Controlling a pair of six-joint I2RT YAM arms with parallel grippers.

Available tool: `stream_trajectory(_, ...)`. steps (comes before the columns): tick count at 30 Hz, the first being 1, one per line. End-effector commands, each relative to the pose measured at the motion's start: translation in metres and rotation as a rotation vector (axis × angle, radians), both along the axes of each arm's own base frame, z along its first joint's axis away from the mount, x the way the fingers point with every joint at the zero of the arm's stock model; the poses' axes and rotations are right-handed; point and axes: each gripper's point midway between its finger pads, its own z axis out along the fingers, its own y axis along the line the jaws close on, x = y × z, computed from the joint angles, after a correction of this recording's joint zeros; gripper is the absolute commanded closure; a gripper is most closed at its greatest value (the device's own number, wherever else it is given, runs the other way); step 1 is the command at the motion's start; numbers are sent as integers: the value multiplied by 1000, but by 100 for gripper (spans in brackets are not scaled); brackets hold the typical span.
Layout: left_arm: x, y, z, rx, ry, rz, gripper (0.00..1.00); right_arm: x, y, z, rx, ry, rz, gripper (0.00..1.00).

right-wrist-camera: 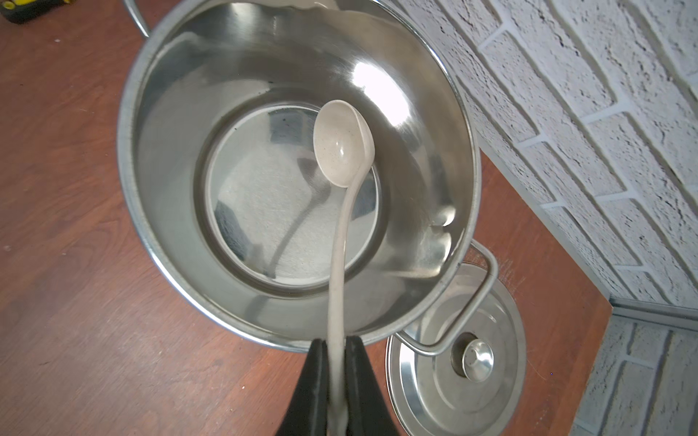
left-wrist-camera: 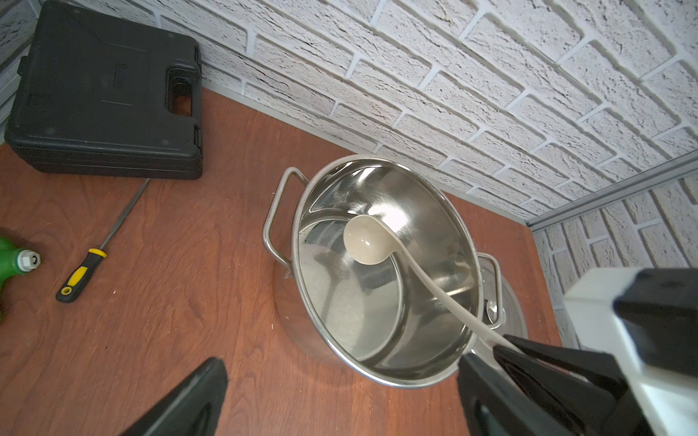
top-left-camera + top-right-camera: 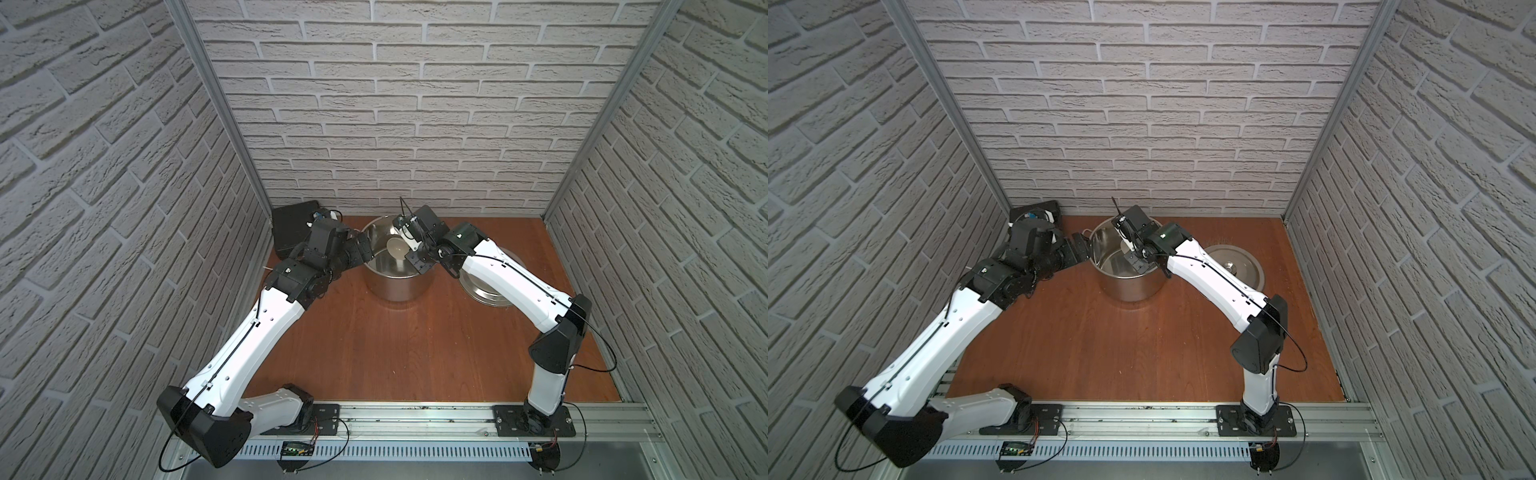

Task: Stir the soup with a spoon
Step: Stir the soup in the pan with a stick.

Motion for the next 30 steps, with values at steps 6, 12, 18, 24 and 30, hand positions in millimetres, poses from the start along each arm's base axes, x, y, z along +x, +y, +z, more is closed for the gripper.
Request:
stream_trajectory(6, 0, -2, 3, -17, -21, -1, 2, -39, 17, 15, 64, 14, 75, 97)
stream_trajectory(12, -2, 5, 3, 1, -19, 26, 1, -58, -7, 14, 50, 9, 39, 97)
stream_trajectory(18, -10, 13, 1, 10, -17, 39, 2, -50, -28, 13, -4, -29, -21, 97)
stream_trajectory(24, -24, 21, -4, -3, -11, 31, 2, -26, -35, 8, -25, -38, -64, 97)
stream_trajectory(30, -38, 26, -1, -23, -38, 24, 2, 0, -30, 9, -25, -54, -68, 97)
